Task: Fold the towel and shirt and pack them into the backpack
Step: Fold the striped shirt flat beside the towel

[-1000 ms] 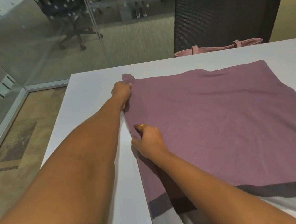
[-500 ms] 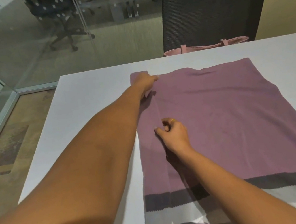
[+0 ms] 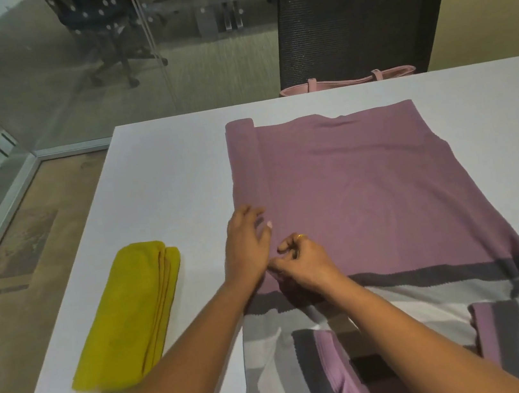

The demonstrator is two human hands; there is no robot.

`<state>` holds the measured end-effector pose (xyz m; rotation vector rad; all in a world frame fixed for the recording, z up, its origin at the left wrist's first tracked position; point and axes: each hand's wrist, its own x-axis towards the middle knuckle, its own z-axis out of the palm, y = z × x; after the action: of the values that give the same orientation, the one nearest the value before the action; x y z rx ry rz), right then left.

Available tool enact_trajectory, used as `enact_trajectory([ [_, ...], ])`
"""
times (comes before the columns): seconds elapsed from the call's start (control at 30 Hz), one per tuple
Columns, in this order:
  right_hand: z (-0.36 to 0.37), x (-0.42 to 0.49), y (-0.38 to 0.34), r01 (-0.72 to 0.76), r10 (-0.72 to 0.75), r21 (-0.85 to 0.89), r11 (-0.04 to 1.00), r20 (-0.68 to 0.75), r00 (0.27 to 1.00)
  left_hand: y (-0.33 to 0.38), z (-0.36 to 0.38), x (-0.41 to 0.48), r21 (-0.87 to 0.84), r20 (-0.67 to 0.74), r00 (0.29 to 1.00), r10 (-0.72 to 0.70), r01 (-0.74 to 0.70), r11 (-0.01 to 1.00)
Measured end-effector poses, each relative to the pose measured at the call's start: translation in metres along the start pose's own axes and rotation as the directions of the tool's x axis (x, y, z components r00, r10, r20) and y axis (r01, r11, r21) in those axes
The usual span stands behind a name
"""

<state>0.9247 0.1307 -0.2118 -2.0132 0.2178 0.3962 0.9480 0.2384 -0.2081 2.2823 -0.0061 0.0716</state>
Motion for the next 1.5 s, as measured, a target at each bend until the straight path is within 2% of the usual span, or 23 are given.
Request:
enact_trajectory([
  [0.1, -0.005, -0.033, 0.007, 0.056, -0.053, -0.113, 0.992, 0.030, 0.998, -0.004, -0.005, -0.036, 0.110, 0.077, 0.996, 0.034, -0.042, 0.993],
  [0.2, -0.014, -0.067, 0.020, 0.100, -0.091, -0.335, 0.937, 0.042, 0.995, -0.004, -0.008, -0.070, 0.144, 0.133, 0.988, 0.077, -0.096, 0.985],
  [0.33, -0.025, -0.117, 0.032, 0.060, -0.081, -0.501, 0.863, -0.019, 0.997, 0.001, -0.011, -0.109, 0.251, 0.210, 0.974, 0.082, -0.135, 0.959],
  [0.43, -0.027, -0.154, 0.041, -0.043, 0.009, -0.504, 0.863, -0.070, 0.997, 0.004, -0.010, -0.129, 0.363, 0.269, 0.963, 0.030, -0.130, 0.923],
  [0.57, -0.018, -0.174, 0.054, -0.032, 0.054, -0.484, 0.875, 0.031, 0.998, 0.005, -0.007, -0.149, 0.466, 0.333, 0.943, -0.021, -0.146, 0.873],
  [0.7, -0.028, -0.172, 0.061, -0.070, 0.106, -0.359, 0.931, 0.083, 0.991, 0.001, -0.001, -0.164, 0.580, 0.389, 0.921, -0.014, -0.233, 0.780],
  [0.83, -0.044, -0.177, 0.071, -0.088, 0.155, -0.360, 0.929, 0.161, 0.975, -0.001, 0.008, -0.178, 0.598, 0.456, 0.890, 0.012, -0.317, 0.737],
  [1.03, -0.061, -0.176, 0.077, -0.098, 0.190, -0.393, 0.914, 0.203, 0.961, 0.007, 0.013, -0.186, 0.602, 0.496, 0.868, -0.011, -0.335, 0.725],
  [1.2, -0.106, -0.135, 0.049, -0.081, 0.112, -0.379, 0.922, 0.060, 0.992, 0.038, 0.014, -0.166, 0.548, 0.518, 0.855, 0.004, -0.335, 0.766],
  [1.3, -0.138, -0.093, 0.034, -0.091, 0.074, -0.359, 0.929, -0.062, 0.995, 0.062, 0.023, -0.140, 0.476, 0.543, 0.837, 0.075, -0.380, 0.793],
  [1.4, -0.171, -0.046, 0.026, -0.095, 0.026, -0.348, 0.933, -0.199, 0.980, 0.076, 0.040, -0.097, 0.374, 0.536, 0.830, 0.152, -0.395, 0.839],
  [1.5, -0.202, -0.001, 0.025, -0.081, -0.024, -0.302, 0.950, -0.328, 0.944, 0.084, 0.063, -0.042, 0.345, 0.530, 0.828, 0.183, -0.408, 0.845],
])
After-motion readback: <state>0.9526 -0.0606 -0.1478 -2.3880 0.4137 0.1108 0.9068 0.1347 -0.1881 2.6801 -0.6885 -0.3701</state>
